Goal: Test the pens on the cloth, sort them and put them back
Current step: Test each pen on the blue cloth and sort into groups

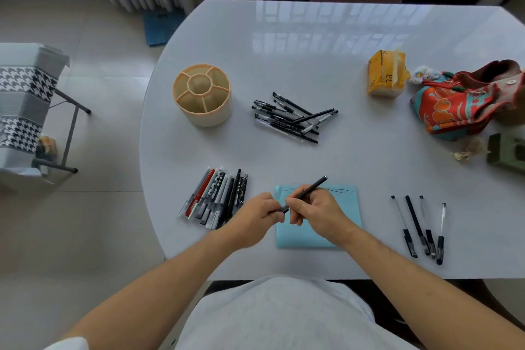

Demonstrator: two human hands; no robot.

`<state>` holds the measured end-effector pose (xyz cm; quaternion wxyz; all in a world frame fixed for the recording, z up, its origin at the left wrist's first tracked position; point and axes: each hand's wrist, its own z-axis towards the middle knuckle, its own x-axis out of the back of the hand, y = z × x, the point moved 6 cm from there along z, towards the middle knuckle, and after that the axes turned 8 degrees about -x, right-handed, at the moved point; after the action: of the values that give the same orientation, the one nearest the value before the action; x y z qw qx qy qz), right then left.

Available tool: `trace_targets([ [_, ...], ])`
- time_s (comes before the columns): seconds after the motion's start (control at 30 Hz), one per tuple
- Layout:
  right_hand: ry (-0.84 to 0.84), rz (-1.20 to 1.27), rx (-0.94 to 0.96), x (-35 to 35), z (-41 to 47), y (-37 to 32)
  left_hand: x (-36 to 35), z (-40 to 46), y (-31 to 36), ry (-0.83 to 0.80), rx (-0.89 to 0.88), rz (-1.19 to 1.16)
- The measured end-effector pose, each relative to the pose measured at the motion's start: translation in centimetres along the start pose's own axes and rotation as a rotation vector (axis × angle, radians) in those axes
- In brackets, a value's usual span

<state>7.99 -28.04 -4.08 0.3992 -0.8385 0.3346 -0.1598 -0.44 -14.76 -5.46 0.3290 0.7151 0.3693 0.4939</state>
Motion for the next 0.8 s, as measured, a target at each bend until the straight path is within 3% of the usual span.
trace_targets([
  [0.2, -0.061, -0.15, -0.108, -0.3, 2.5, -1.1, 0.9, 0.8, 0.2, 0.045, 0.013, 0.094],
  [0.27, 0.062, -0.049, -0.153, 1.8, 4.9, -2.5, 1.8, 0.8, -0.9, 0.125, 0.128, 0.119],
  [0.33, 0.294, 0.074, -0.182, 5.3, 7.9, -4.1, 2.7, 0.0, -2.7, 0.209, 0.27, 0.147],
  [0.43, 0.59, -0.009, -0.241, 10.2, 11.7, -6.0, 3.5, -1.8, -4.9, 0.264, 0.405, 0.219],
  [0.63, 0.701, -0.054, -0.329, 12.1, 15.6, -6.8, 4.0, -4.8, -6.9, 0.321, 0.527, 0.3],
  [0.8, 0.682, -0.019, -0.365, 12.4, 16.5, -5.9, 3.9, -5.9, -7.5, 0.315, 0.585, 0.317],
])
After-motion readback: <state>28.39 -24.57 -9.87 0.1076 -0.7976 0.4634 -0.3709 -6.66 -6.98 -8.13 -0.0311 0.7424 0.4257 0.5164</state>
